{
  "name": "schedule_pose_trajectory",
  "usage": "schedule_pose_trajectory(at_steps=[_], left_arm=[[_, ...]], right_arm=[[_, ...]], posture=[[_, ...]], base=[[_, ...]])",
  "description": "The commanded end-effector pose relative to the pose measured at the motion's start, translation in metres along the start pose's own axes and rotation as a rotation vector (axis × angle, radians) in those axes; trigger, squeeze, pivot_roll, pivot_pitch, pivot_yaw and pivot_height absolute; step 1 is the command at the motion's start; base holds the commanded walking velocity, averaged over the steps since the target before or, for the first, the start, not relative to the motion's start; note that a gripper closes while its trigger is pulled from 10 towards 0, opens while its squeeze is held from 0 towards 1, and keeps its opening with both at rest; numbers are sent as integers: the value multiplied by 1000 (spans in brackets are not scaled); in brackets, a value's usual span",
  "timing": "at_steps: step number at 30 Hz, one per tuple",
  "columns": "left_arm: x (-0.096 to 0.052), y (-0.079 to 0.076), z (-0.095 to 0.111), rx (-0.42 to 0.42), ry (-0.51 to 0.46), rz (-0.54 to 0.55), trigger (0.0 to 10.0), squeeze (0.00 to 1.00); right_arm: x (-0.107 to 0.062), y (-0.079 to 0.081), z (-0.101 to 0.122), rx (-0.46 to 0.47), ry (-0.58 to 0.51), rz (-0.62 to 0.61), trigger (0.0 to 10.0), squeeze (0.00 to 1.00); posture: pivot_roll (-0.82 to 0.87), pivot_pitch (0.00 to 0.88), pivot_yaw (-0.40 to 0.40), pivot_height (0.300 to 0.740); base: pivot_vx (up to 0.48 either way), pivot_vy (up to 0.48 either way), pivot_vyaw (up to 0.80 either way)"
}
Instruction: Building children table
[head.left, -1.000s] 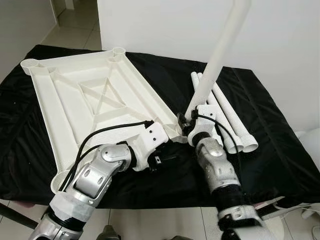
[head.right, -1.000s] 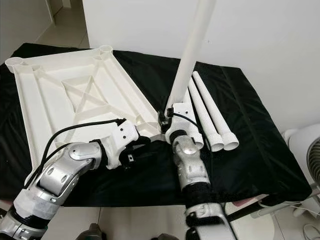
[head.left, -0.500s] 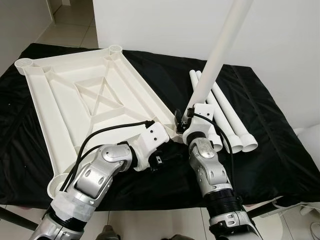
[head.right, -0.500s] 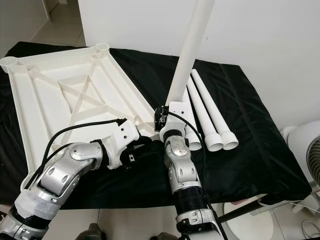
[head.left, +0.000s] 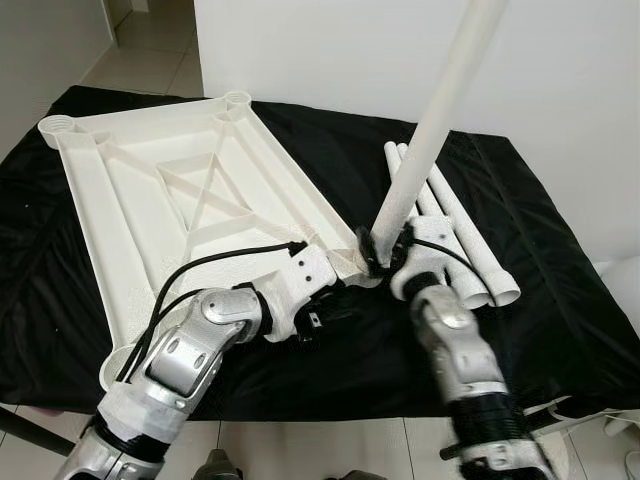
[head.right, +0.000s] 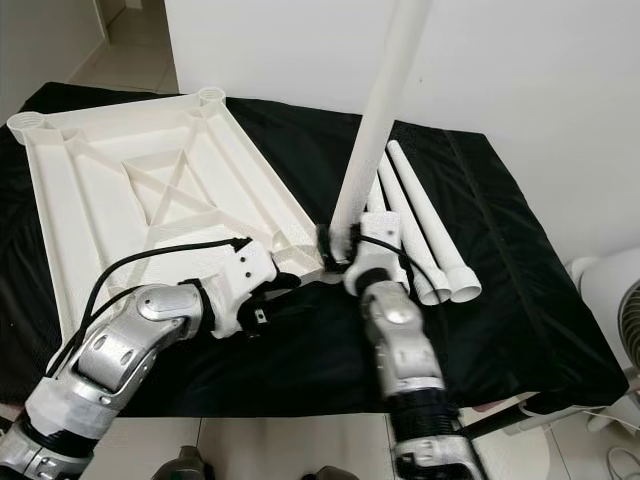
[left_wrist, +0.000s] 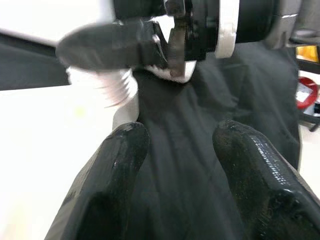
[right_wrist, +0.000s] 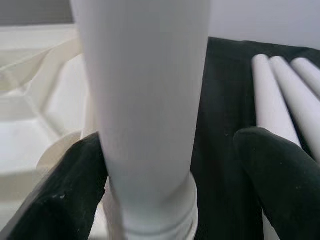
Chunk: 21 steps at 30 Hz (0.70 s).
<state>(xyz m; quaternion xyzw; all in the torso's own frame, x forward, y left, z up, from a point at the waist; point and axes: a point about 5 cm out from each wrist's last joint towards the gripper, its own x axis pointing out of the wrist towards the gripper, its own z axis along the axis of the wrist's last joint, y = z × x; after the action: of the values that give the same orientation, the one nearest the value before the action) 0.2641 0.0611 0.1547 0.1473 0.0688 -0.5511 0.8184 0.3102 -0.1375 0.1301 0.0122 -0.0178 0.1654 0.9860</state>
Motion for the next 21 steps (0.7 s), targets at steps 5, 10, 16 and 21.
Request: schedule_pose_trajectory(at_steps=[5, 10, 16, 21], left_arm=[[5, -3, 3, 16, -4, -35, 10000, 0], [5, -2, 4, 20, -5, -38, 10000, 0], [5, -3, 5, 25, -6, -42, 10000, 0], [5, -3, 5, 24, -7, -39, 10000, 0]], right_arm=[[-3, -13, -8, -26, 18, 85, 10000, 0], [4, -14, -5, -55, 20, 192, 10000, 0], [19, -14, 1, -77, 24, 294, 10000, 0], [29, -12, -1, -97, 62, 360, 10000, 0]], posture=[[98, 0, -108, 740], [101, 0, -103, 740], [109, 0, -104, 740], [124, 0, -112, 740]], base=[[0, 0, 0], [0, 0, 0], [0, 0, 0], [0, 0, 0]])
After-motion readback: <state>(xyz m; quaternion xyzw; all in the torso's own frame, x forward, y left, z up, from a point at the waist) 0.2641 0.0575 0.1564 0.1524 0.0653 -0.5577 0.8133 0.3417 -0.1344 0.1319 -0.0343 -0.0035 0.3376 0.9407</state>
